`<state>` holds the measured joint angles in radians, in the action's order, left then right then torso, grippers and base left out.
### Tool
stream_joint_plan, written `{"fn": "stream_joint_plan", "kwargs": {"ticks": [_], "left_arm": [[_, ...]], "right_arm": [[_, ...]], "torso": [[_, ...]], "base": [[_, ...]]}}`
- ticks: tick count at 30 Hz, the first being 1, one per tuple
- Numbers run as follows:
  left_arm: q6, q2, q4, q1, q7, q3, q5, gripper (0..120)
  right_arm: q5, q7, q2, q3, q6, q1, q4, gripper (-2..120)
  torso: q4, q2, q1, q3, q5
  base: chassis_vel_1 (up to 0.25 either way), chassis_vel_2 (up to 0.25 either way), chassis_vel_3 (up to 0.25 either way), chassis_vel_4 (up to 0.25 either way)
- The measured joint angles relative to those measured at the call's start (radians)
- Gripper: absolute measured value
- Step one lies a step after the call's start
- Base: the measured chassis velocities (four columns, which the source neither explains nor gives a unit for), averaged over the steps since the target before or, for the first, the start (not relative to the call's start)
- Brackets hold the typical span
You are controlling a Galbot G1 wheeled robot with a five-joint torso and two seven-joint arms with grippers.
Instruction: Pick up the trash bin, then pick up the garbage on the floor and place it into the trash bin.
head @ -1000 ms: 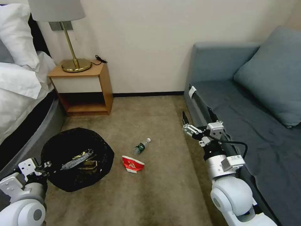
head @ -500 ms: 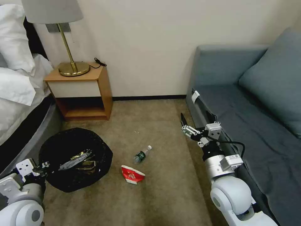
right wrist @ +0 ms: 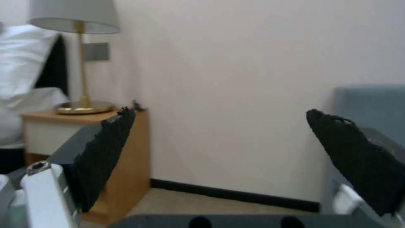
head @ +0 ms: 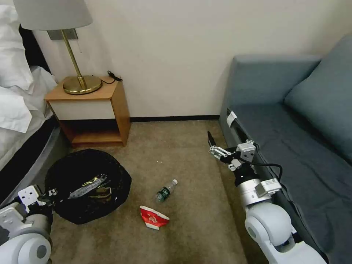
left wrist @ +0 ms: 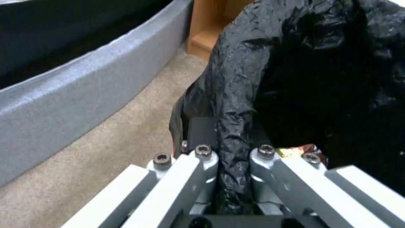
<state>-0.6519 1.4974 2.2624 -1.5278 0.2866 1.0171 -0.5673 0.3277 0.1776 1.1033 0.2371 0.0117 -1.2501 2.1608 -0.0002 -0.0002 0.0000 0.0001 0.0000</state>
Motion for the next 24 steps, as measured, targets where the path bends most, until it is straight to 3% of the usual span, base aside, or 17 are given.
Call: {"fn": "stream_joint_plan", "kwargs": {"ticks": [15, 21, 24], "left_arm": [[0.005, 0.006, -0.014, -0.007, -0.006, 0.005, 0.011, 4], [0.005, 0.010, -0.014, -0.009, -0.007, 0.009, 0.016, 4], [0.006, 0.013, -0.015, -0.011, -0.008, 0.014, 0.019, 4]], "right_arm": [[0.199, -0.066, -0.108, -0.327, -0.013, 0.340, -0.215, 100], [0.324, -0.173, -0.110, -0.458, -0.062, 0.493, -0.318, 100], [0.390, -0.345, -0.111, -0.516, -0.138, 0.587, -0.397, 100]], "torso": [[0.0003, 0.000, 0.000, 0.000, 0.0000], [0.0002, 0.000, 0.000, 0.000, 0.0000], [0.0003, 0.000, 0.000, 0.000, -0.0001]], "base": [[0.000, 0.000, 0.000, 0.000], [0.000, 0.000, 0.000, 0.000], [0.000, 0.000, 0.000, 0.000]]}}
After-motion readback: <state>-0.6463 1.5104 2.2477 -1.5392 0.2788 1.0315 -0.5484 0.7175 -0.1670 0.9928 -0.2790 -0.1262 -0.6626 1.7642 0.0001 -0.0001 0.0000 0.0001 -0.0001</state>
